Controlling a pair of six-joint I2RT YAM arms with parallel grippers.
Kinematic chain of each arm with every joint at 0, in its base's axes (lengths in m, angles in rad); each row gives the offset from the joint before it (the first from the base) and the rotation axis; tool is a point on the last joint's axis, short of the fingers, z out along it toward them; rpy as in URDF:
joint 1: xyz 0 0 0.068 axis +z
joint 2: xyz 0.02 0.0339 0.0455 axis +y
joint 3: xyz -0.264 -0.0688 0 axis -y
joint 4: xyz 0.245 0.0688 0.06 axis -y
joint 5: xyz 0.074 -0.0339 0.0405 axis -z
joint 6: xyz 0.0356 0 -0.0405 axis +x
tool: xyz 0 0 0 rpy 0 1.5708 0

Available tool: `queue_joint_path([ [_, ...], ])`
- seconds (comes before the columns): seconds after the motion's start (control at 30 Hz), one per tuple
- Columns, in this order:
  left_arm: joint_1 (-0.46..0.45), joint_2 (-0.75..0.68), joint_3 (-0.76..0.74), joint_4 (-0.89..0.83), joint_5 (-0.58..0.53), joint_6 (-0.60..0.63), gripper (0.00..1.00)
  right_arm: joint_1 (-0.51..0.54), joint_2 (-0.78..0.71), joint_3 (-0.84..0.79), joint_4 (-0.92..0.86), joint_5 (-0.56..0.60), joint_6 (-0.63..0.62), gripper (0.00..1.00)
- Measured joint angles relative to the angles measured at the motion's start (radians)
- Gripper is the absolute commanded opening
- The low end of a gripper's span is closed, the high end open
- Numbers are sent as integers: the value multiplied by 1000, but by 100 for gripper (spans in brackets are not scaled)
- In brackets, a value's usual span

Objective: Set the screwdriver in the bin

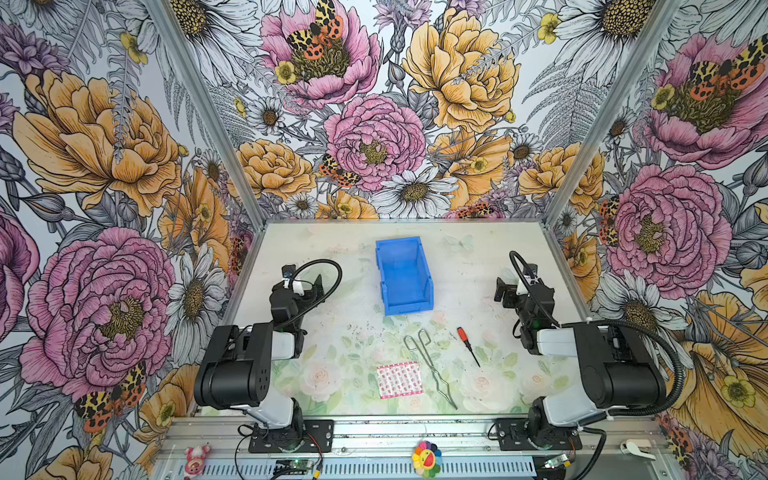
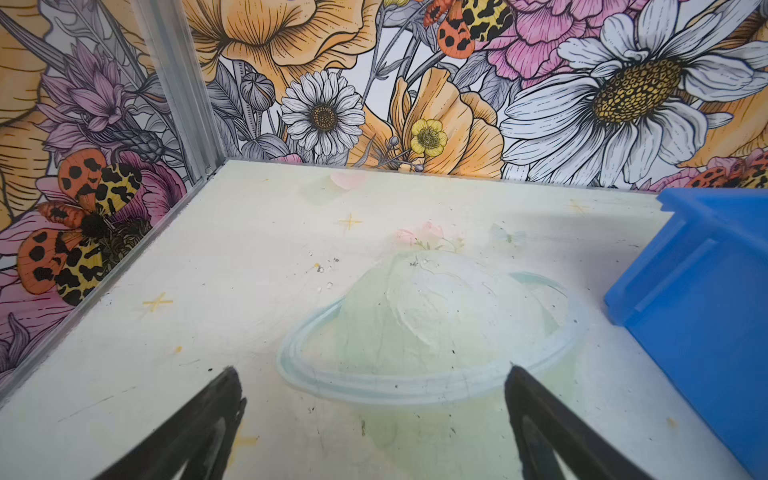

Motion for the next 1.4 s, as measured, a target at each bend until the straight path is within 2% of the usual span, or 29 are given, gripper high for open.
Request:
queue_joint_path([
  [0.77, 0, 0, 0, 0, 0, 0, 99, 0, 0, 0, 0, 0, 0, 100],
  [0.87, 0, -2, 0, -1, 0, 0, 99, 2, -18, 13, -49, 12, 0, 100],
  [1.0, -12, -102, -6, -71, -59, -12, 99, 14, -116, 93, -251, 64, 18, 100],
  [1.1, -55, -240, 86, -341, -214, -58, 99, 29, -186, 224, -488, 143, 76, 100],
  [1.17, -79, -278, 192, -492, -268, -80, 99, 40, -211, 316, -642, 192, 135, 99],
  [1.27, -121, -351, 252, -624, -290, -113, 99, 53, -237, 396, -844, 210, 225, 99],
  [1.4, -233, -451, 251, -784, -298, -170, 99, 103, -240, 421, -1074, 197, 317, 99],
])
